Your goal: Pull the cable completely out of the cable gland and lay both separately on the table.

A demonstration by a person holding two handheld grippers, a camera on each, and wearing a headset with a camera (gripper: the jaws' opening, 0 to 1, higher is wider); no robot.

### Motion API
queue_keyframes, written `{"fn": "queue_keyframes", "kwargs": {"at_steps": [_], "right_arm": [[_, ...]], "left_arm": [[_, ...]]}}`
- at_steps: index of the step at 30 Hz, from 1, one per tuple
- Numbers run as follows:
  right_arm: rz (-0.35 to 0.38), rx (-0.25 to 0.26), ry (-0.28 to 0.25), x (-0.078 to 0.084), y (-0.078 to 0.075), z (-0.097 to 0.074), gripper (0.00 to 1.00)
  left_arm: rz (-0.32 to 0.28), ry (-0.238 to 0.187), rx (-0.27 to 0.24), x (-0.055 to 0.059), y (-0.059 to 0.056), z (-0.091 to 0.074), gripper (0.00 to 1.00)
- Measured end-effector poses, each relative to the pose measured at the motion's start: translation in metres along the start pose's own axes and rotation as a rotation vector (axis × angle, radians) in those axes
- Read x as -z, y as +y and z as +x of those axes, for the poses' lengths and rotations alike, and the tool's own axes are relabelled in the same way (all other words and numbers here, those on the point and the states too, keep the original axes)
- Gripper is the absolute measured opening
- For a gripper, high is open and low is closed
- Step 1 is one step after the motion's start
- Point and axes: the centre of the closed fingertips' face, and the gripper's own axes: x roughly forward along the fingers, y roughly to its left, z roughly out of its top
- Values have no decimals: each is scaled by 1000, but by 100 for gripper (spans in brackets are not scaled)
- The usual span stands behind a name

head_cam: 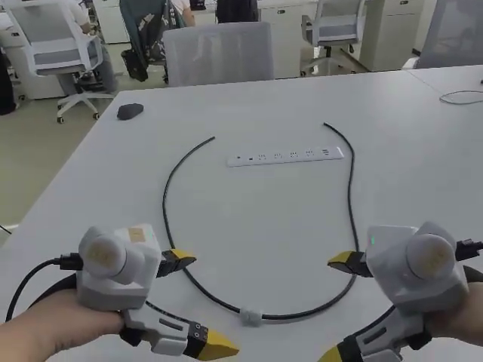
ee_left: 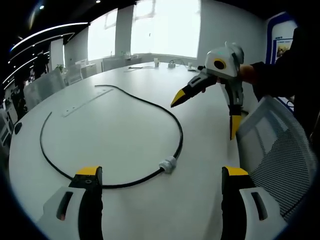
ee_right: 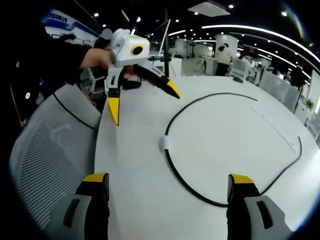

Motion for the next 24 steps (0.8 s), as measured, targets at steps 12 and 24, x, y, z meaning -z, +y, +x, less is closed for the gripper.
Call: {"fn": "queue_keyframes", "kwargs": {"at_steps": [12,24], "right_arm": [[-1,-10,16,-1,7,1,99],[-3,-13,14,-5,8,4,98]], "left_arm": [[-1,0,-6,5,-2,-6,99],[3,10,8,12,-10,-6,99]]}}
